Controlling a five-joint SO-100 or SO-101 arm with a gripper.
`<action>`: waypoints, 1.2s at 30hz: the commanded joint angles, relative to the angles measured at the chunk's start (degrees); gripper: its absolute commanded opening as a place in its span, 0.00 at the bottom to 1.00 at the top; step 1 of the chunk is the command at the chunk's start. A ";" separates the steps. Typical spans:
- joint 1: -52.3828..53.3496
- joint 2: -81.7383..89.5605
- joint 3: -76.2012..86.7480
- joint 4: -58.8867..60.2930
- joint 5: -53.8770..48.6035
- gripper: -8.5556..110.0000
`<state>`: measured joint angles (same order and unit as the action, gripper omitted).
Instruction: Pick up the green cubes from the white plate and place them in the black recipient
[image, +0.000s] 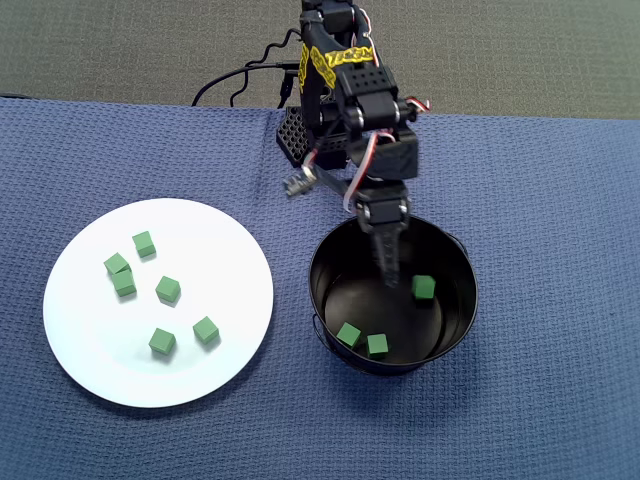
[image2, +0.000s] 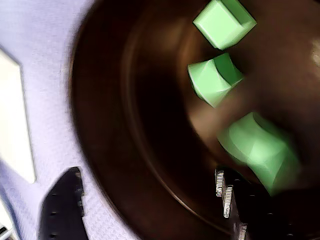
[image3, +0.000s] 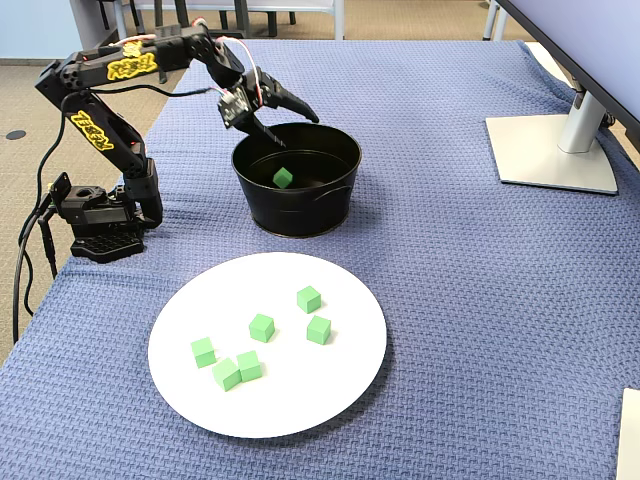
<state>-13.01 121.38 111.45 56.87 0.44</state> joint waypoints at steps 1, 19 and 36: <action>10.81 5.19 -4.75 2.46 -8.61 0.28; 46.49 -23.82 -9.93 -2.11 -22.24 0.26; 54.05 -39.99 -20.65 2.02 -24.96 0.27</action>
<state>40.34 83.76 96.94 56.78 -23.12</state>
